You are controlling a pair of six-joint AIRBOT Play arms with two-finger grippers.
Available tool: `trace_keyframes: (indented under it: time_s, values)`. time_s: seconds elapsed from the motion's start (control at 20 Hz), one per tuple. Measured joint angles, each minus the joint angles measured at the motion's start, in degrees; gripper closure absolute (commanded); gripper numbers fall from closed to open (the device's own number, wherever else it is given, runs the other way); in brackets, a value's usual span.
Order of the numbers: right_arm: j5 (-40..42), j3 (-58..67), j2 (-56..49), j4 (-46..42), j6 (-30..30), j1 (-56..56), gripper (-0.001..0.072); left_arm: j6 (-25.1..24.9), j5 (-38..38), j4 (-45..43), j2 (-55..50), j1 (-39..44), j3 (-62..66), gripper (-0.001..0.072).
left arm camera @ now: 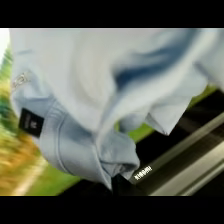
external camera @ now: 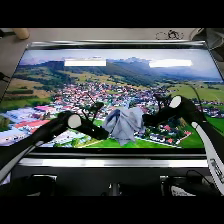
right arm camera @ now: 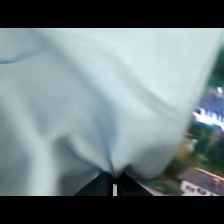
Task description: Fold the shirts.
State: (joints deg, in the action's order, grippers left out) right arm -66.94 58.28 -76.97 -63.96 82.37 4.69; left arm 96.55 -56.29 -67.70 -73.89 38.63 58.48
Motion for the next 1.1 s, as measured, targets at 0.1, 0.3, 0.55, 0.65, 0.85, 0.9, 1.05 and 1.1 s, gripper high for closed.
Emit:
trace_keyframes:
  time_s: [0.1,0.3,0.55,0.65,0.85,0.9,1.05,1.1]
  values:
    - [0.68,7.54,6.62,-5.40,-0.17,-0.09,0.0695,2.47,-2.69,-9.03,5.73,-2.25,6.64,0.0685]
    - [7.72,24.17,22.51,-14.12,0.87,0.11,0.0695,6.03,-5.84,-23.50,16.46,-8.24,25.66,0.0685]
    - [16.79,32.00,36.72,-17.00,6.49,0.17,0.0695,8.24,0.37,-29.83,23.63,-13.11,43.01,0.0685]
    - [17.77,32.85,38.93,-16.20,7.58,0.22,0.0695,8.52,4.48,-31.10,24.13,-13.77,45.72,0.0685]
    - [18.08,33.59,39.39,-16.06,8.70,0.20,0.0695,8.81,14.95,-31.98,21.11,-14.84,47.89,0.0684]
    - [17.99,33.73,38.64,-16.20,8.87,0.20,0.0695,8.83,17.75,-31.98,19.80,-15.32,48.11,0.0684]
    - [15.87,33.79,33.57,-16.24,9.40,0.20,0.0694,8.92,23.34,-32.33,13.66,-17.94,48.43,0.0684]
    - [15.06,33.79,30.95,-16.26,9.88,0.20,0.0694,8.92,24.24,-32.20,11.19,-19.02,48.52,0.0683]
